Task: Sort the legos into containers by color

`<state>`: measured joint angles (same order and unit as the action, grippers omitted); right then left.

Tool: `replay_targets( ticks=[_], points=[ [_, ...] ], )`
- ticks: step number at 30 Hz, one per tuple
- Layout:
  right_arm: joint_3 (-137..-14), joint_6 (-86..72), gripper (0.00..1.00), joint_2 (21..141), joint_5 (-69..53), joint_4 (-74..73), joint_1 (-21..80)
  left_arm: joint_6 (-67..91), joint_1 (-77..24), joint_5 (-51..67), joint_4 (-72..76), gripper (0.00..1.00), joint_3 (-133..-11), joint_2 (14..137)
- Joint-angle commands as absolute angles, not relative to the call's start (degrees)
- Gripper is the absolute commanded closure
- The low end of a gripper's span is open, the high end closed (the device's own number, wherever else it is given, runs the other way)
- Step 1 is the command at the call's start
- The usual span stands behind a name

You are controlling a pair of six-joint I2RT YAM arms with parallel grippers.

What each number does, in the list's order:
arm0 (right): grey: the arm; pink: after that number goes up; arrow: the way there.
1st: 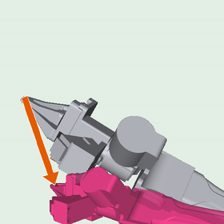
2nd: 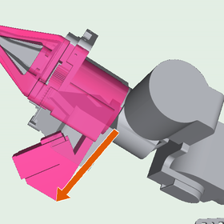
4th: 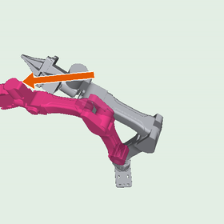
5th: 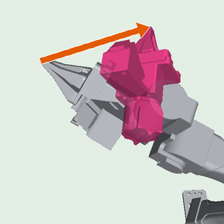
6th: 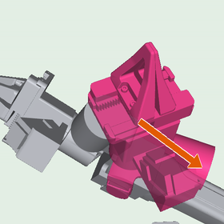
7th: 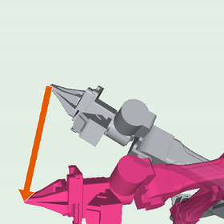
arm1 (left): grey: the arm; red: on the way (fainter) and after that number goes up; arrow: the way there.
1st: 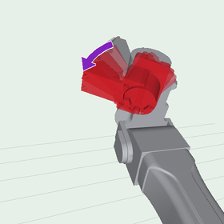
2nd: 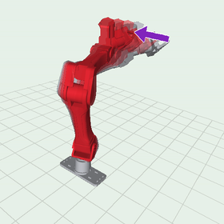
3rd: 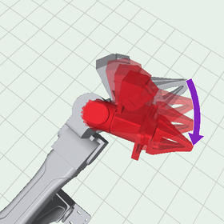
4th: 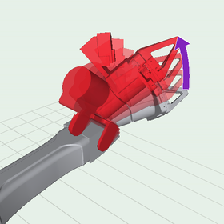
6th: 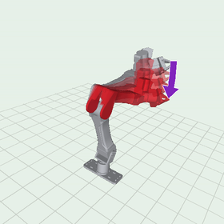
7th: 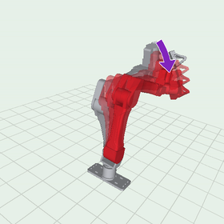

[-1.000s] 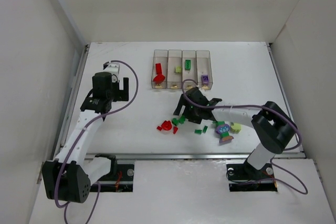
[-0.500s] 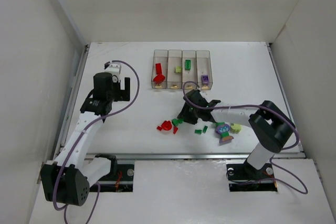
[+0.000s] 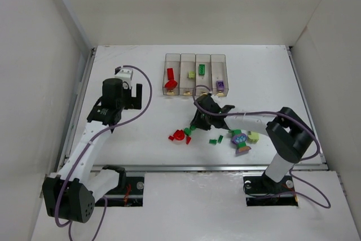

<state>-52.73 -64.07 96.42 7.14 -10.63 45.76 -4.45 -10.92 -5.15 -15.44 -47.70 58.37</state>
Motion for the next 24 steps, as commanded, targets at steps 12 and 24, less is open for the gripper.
replay_targets(
  ticks=[12,24],
  points=[
    [-86.20,-23.55,1.00,97.89,28.58,-24.95,42.38,3.78,-5.46,-9.93,-11.43,0.00,-47.29,62.57],
    [-103.26,-15.39,1.00,115.84,9.84,-27.16,27.07,5.27,-2.37,-10.47,-13.01,0.00,-47.81,63.81]
  ],
)
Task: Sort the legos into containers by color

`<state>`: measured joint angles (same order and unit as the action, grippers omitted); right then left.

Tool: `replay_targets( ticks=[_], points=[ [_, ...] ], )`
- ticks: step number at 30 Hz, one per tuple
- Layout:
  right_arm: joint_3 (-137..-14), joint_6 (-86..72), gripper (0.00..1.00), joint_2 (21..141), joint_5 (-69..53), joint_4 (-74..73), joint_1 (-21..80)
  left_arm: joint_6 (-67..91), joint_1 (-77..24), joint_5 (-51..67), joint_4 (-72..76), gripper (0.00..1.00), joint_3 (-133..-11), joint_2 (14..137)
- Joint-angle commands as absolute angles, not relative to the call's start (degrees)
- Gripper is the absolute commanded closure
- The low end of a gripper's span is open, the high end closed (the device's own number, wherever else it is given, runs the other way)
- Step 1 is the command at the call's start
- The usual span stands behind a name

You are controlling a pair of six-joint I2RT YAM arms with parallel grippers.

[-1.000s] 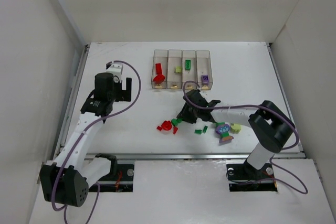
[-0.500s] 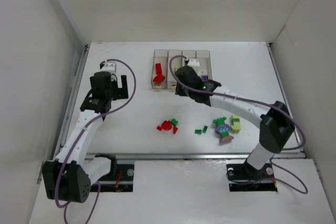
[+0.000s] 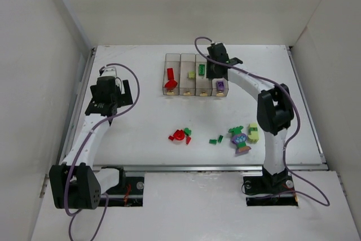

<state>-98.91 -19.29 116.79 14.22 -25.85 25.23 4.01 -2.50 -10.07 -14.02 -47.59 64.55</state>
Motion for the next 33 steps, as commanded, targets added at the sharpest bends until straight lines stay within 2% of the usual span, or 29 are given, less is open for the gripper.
replay_targets(
  ticks=[1,4,8,10,11,12,13,15,16,18,20,23,26,28,31,33],
  points=[
    [-103.27,-14.16,1.00,116.62,9.32,-27.68,27.07,5.27,-1.85,-10.46,-13.01,0.00,-47.81,63.81],
    [-103.89,-12.22,0.95,117.16,8.70,-27.69,27.07,5.27,-1.24,-9.84,-13.01,0.00,-47.81,63.28],
    [-103.89,-11.60,0.95,118.38,8.17,-27.69,27.07,5.27,-0.53,-9.84,-12.48,0.00,-47.20,62.23],
    [-103.89,-11.60,0.91,118.39,8.17,-28.21,27.07,5.27,-0.53,-9.84,-12.48,0.00,-47.20,61.70],
    [-103.89,-11.60,0.84,118.39,8.17,-28.21,27.07,5.27,-0.53,-9.84,-12.48,0.00,-47.20,61.70],
    [-103.89,-11.60,0.56,118.39,7.65,-29.00,27.07,5.27,-0.53,-9.84,-12.48,0.00,-47.20,61.70],
    [-103.89,-11.08,0.47,118.39,6.69,-29.00,27.07,4.75,-0.53,-9.32,-12.48,0.00,-47.20,61.70],
    [-103.89,-9.15,0.36,116.91,6.06,-29.79,27.68,4.75,-0.53,-9.32,-12.48,0.00,-47.20,61.70],
    [-103.10,-8.36,0.25,116.11,6.06,-29.79,28.21,4.75,-0.53,-9.32,-12.48,0.00,-47.20,62.31],
    [-101.70,-5.91,0.16,113.05,8.52,-29.79,30.05,4.75,0.00,-9.32,-12.48,0.00,-47.20,63.01],
    [-100.38,-4.58,0.12,110.75,11.84,-29.18,32.33,4.75,0.00,-9.32,-12.48,0.00,-47.20,63.54],
    [-95.73,-1.24,0.12,105.40,11.87,-29.71,34.71,4.75,0.00,-8.79,-12.48,0.00,-47.72,64.59],
    [-86.07,4.29,0.12,99.68,5.82,-29.71,38.49,4.75,0.00,-8.18,-12.48,0.00,-47.72,65.82],
    [-78.97,5.80,0.15,98.09,2.82,-31.19,41.30,4.13,0.00,-7.47,-12.48,0.00,-47.72,66.45],
    [-73.67,5.80,0.20,97.47,0.89,-32.95,44.54,4.13,0.00,-6.06,-12.48,0.05,-47.72,67.59],
    [-69.97,5.80,0.22,96.95,-1.13,-33.49,46.05,4.13,0.00,-5.45,-11.96,0.05,-47.72,68.20]
  ],
)
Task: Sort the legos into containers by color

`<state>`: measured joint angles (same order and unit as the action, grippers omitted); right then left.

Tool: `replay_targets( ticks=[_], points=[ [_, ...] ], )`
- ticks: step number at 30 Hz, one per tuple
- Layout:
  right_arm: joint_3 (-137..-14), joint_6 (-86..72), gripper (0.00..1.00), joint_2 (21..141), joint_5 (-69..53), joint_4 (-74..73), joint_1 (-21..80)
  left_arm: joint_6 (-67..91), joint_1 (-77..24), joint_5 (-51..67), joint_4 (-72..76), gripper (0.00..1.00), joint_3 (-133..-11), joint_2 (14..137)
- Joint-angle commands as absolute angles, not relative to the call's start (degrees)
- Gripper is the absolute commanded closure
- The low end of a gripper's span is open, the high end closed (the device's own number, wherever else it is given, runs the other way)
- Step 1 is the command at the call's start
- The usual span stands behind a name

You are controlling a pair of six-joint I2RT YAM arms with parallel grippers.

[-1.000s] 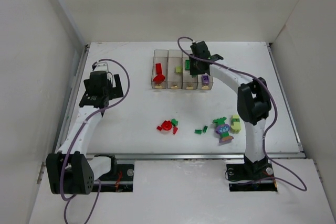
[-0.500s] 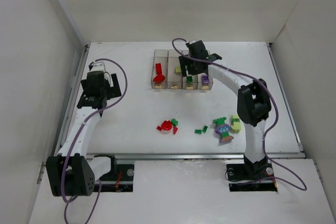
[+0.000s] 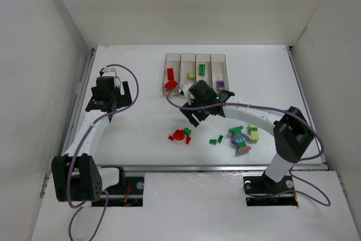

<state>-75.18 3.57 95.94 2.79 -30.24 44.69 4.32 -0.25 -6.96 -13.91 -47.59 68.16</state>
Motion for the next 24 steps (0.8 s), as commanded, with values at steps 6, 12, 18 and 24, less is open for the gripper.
replay_targets(
  ticks=[6,12,18,24],
  points=[
    [-66.88,5.80,0.24,96.24,-5.44,-30.42,50.01,4.13,0.00,-4.22,-11.95,0.05,-47.72,68.73],
    [-65.65,5.27,0.24,99.40,-7.99,-25.32,50.53,4.13,0.00,-3.60,-11.95,0.07,-47.72,68.73],
    [-68.02,3.43,0.29,102.21,-7.38,-22.15,50.54,4.13,-0.62,-4.13,-11.43,0.07,-47.72,67.68],
    [-70.92,3.43,0.38,104.50,-6.86,-22.15,50.54,4.13,-0.62,-4.75,-11.43,0.07,-47.20,66.63]
  ],
)
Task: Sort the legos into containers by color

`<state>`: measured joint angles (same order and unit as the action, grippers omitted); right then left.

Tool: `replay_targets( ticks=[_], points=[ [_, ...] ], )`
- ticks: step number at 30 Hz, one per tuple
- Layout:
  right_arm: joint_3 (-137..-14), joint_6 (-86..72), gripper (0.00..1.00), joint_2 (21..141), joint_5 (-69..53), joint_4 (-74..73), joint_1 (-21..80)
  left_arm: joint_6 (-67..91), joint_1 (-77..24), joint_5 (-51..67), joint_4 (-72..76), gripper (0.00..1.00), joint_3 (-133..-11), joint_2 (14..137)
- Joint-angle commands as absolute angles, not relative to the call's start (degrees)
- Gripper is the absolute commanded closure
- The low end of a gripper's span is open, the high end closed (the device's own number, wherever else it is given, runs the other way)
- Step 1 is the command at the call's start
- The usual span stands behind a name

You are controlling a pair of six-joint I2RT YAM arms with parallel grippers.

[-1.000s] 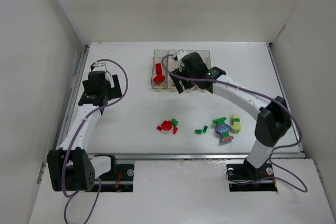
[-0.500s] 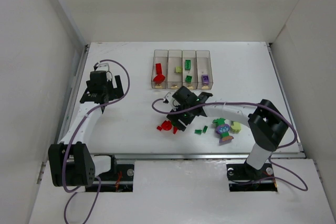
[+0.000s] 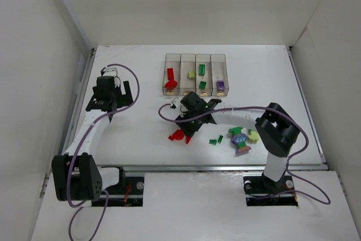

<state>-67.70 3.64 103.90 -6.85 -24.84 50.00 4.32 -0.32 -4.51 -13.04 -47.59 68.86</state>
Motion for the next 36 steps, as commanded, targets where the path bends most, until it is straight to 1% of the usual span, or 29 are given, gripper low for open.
replay_targets(
  ticks=[1,3,4,5,7,8,9,11,15,18,19,20,22,23,26,27,30,31,34,35,36],
  points=[
    [-70.93,3.43,0.41,105.02,-6.86,-22.15,50.54,4.13,-0.62,-4.75,-11.43,0.07,-47.20,66.62],
    [-71.54,3.43,0.49,105.64,-7.38,-22.15,50.54,4.13,-0.62,-4.75,-11.43,0.07,-47.20,66.62],
    [-72.41,3.43,0.54,105.64,-7.38,-22.15,50.54,4.13,-0.62,-4.75,-11.43,0.07,-47.20,66.62],
    [-72.42,3.43,0.68,106.17,-7.90,-22.15,50.54,4.13,-0.62,-4.75,-11.43,0.07,-47.20,66.62],
    [-73.82,3.43,0.83,106.69,-7.91,-22.15,50.54,3.61,-0.62,-5.27,-11.43,0.07,-47.20,66.62],
    [-73.83,3.43,0.97,106.70,-7.39,-22.67,50.54,3.60,-0.62,-5.27,-11.43,0.07,-47.20,66.62],
    [-73.83,3.43,1.00,106.70,-7.38,-22.68,50.54,3.60,-0.62,-5.27,-11.43,0.07,-47.20,66.62],
    [-73.83,3.43,1.00,105.30,-5.55,-22.68,50.54,3.60,-0.62,-5.27,-11.43,0.07,-47.20,66.62],
    [-75.05,-0.17,1.00,101.44,3.49,-23.73,48.53,3.60,-1.14,-5.27,-11.43,0.07,-47.20,66.62],
    [-75.59,-4.12,1.00,96.96,3.52,-19.88,44.75,3.60,-1.14,-5.27,-10.90,0.07,-47.20,66.62],
    [-74.80,-5.17,1.00,95.90,3.52,-18.12,41.52,3.60,-1.14,-5.27,-10.90,0.07,-47.20,66.62],
    [-74.80,-6.23,1.00,95.19,3.52,-14.89,39.83,3.60,-1.14,-5.27,-10.90,0.07,-47.20,66.62],
    [-75.84,-8.78,1.00,95.19,3.52,-13.28,36.49,3.60,-1.66,-5.27,-10.90,0.07,-47.20,66.62],
    [-78.63,-9.31,1.00,97.27,3.52,-13.27,33.34,3.60,-1.67,-5.27,-10.90,0.07,-47.20,66.62],
    [-84.88,-9.32,1.00,102.46,1.94,-14.84,28.15,3.08,-2.19,-5.27,-10.90,0.07,-47.20,66.62],
    [-90.38,-9.32,1.00,106.74,1.32,-17.72,27.08,3.08,-2.20,-5.27,-10.90,0.07,-47.20,66.10],
    [-100.24,-9.32,1.00,112.48,1.32,-22.57,25.05,2.55,-2.20,-5.27,-10.90,0.07,-46.67,66.09],
    [-101.94,-8.01,0.99,115.02,0.80,-22.59,24.53,2.55,-2.72,-5.27,-10.90,0.07,-46.67,65.57],
    [-105.98,-6.25,0.86,117.85,0.79,-24.07,24.52,2.03,-2.72,-5.27,-10.90,0.07,-46.67,65.57],
    [-106.61,-5.63,0.82,118.38,0.79,-24.08,24.52,2.02,-2.72,-5.27,-10.90,0.07,-46.67,65.04],
    [-106.61,-5.63,0.72,118.39,1.31,-24.78,24.52,1.24,-2.72,-4.58,-10.90,0.07,-46.67,65.04]
  ],
)
